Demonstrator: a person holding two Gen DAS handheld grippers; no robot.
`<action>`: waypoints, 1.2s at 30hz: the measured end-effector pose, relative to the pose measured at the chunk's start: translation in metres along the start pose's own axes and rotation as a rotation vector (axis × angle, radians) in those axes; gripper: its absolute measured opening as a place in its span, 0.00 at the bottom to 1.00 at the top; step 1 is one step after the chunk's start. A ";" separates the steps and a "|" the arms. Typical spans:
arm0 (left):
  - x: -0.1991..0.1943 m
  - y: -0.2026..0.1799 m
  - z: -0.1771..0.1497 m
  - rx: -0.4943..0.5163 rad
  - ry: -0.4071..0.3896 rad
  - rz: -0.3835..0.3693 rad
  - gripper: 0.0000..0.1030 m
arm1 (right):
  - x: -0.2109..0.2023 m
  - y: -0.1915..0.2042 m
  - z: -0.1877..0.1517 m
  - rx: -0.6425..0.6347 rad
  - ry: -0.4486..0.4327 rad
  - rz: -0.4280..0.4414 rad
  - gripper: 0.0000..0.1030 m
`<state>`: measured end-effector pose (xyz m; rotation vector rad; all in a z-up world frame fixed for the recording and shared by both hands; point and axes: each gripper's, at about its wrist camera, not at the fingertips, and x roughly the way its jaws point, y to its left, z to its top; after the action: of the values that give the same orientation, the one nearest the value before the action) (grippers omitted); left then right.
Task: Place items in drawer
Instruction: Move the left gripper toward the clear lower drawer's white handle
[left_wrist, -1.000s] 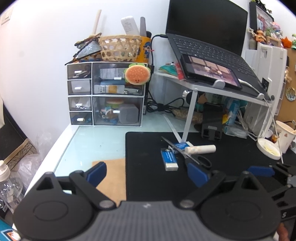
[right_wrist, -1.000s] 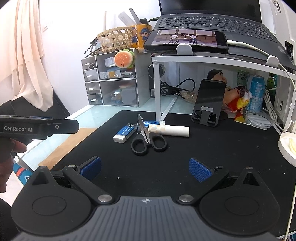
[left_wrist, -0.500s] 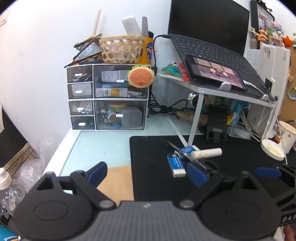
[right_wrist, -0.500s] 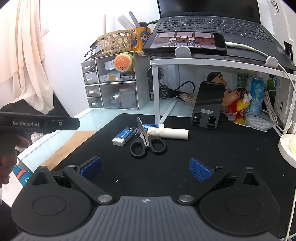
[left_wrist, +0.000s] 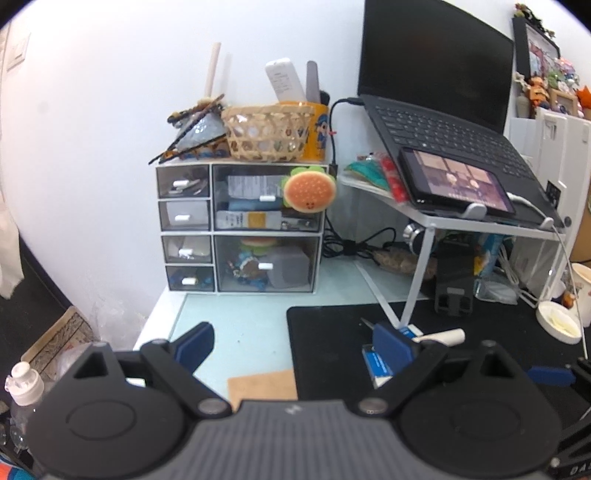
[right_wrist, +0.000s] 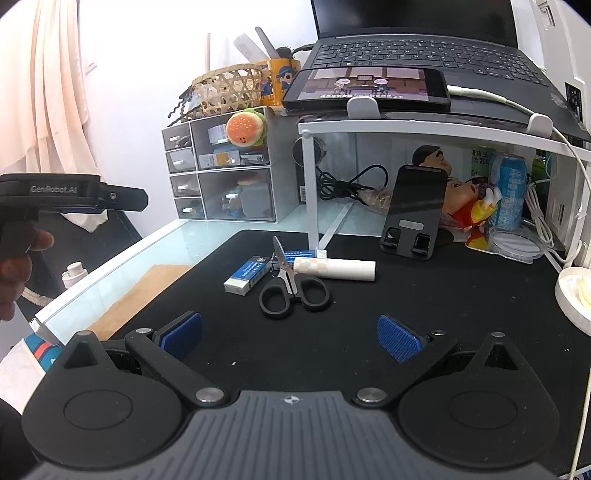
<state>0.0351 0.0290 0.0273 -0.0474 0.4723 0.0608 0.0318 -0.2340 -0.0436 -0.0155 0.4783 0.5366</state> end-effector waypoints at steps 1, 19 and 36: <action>0.001 0.000 0.000 -0.002 0.004 -0.001 0.92 | 0.000 0.001 0.000 -0.002 0.000 0.001 1.00; 0.014 -0.009 0.027 0.027 0.030 -0.010 0.89 | -0.011 -0.006 0.002 0.013 -0.021 0.011 1.00; 0.069 0.017 0.055 0.023 0.074 -0.027 0.81 | -0.003 -0.013 -0.002 0.033 -0.015 0.002 1.00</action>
<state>0.1202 0.0529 0.0438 -0.0333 0.5466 0.0270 0.0354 -0.2468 -0.0455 0.0201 0.4728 0.5307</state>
